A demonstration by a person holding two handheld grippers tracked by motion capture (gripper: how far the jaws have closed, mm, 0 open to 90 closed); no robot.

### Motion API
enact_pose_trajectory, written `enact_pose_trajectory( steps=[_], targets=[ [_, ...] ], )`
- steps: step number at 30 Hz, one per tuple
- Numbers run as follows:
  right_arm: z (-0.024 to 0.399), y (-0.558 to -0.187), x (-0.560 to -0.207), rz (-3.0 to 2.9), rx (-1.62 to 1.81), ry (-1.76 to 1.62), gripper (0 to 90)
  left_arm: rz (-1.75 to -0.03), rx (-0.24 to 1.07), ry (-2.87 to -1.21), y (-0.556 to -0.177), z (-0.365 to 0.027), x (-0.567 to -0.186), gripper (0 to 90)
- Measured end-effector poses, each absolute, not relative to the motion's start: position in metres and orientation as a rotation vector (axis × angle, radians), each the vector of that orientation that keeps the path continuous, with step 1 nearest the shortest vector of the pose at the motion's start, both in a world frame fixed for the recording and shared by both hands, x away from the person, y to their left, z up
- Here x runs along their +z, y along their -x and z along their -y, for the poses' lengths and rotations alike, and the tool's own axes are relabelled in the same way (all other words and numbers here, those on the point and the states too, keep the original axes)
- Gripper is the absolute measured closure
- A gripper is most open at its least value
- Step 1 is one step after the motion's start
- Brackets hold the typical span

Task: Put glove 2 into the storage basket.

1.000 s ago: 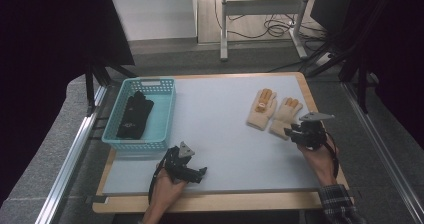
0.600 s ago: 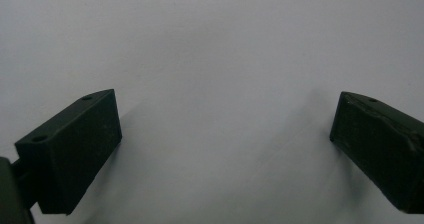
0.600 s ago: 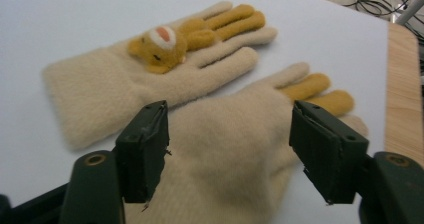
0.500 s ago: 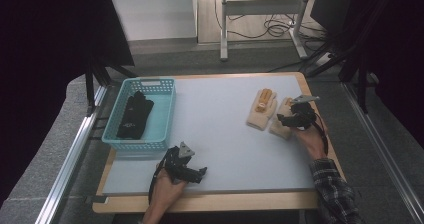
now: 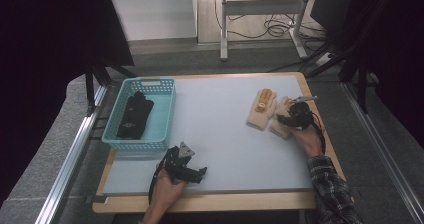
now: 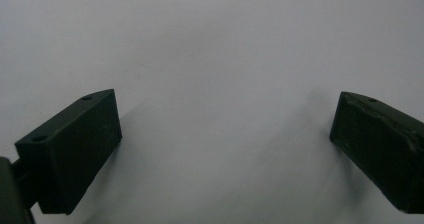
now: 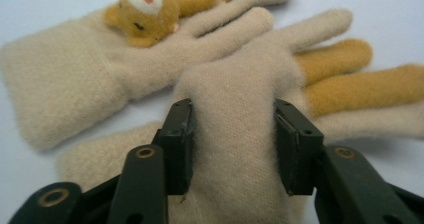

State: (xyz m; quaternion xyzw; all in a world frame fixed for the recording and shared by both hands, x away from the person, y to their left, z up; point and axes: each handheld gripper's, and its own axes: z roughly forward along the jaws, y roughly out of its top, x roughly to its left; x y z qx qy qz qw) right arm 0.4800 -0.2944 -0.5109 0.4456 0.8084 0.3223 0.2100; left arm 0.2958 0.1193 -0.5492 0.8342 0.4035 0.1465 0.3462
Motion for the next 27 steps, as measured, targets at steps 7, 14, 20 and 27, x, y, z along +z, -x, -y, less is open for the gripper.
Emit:
enact_pose_trajectory(
  steps=[7, 14, 20, 27],
  targets=[
    [0.301, -0.465, -0.489, -2.212, 0.964, -1.190, 81.8, -1.048, 0.382, -2.162, -0.296, -0.119, -0.549, 0.3],
    [0.295, -0.444, -0.464, -2.212, 1.028, -1.133, 83.4, -1.048, 0.382, -2.162, -0.296, -0.119, -0.549, 0.3],
    [0.266, -0.414, -0.440, -2.269, 1.117, -1.004, 83.1, -1.048, 0.382, -2.163, -0.296, -0.119, -0.549, 0.3],
    [0.212, -0.376, -0.435, -2.382, 1.156, -0.820, 82.7, -1.048, 0.383, -2.163, -0.296, -0.119, -0.549, 0.3]
  ],
)
